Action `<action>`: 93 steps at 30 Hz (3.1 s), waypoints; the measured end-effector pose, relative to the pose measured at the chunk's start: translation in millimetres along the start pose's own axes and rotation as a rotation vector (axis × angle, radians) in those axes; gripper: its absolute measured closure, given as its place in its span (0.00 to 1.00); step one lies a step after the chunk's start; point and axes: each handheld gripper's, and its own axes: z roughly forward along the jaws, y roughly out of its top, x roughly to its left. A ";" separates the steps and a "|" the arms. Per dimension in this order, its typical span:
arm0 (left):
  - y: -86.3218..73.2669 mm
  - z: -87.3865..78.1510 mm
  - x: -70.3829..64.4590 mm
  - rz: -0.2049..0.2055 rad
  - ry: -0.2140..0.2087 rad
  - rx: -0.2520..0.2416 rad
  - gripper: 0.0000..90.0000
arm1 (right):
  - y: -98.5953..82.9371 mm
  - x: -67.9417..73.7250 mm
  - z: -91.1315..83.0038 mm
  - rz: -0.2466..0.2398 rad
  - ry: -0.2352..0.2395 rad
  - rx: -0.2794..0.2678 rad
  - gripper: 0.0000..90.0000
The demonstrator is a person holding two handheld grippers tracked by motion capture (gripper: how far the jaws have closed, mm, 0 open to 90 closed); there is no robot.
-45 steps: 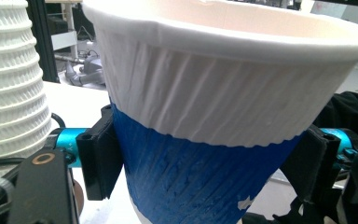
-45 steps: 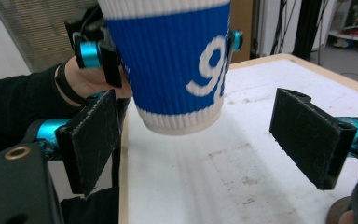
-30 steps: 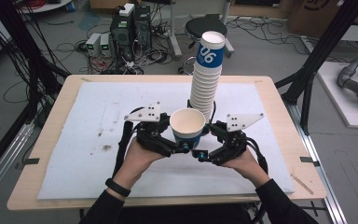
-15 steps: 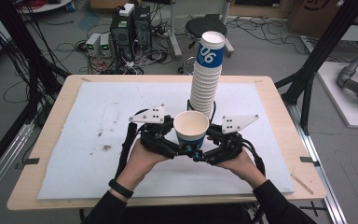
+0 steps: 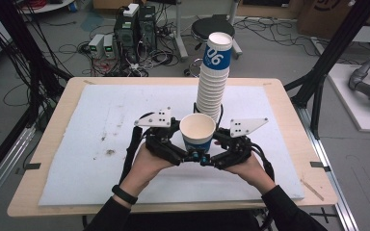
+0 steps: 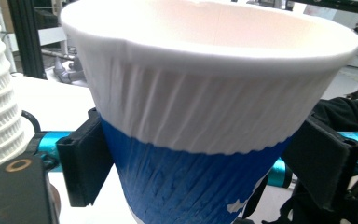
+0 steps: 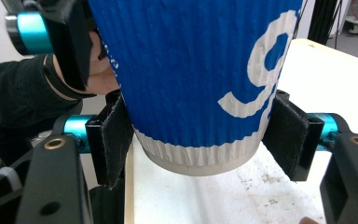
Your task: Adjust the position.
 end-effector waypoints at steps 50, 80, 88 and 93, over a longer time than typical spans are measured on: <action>3.4 -7.0 0.1 -0.016 0.008 -0.045 0.19 | 0.0 2.3 4.6 0.008 0.015 -0.024 0.30; 5.4 -12.7 -0.4 0.033 0.057 0.003 0.24 | 0.2 -2.0 -11.1 -0.028 -0.023 -0.019 0.21; 3.4 -18.3 2.3 0.046 0.083 0.031 0.24 | 0.7 -11.3 -37.4 -0.023 -0.079 -0.057 0.21; 1.5 -21.7 3.7 0.050 0.088 0.042 0.24 | 0.9 -15.7 -49.9 -0.014 -0.118 -0.082 0.21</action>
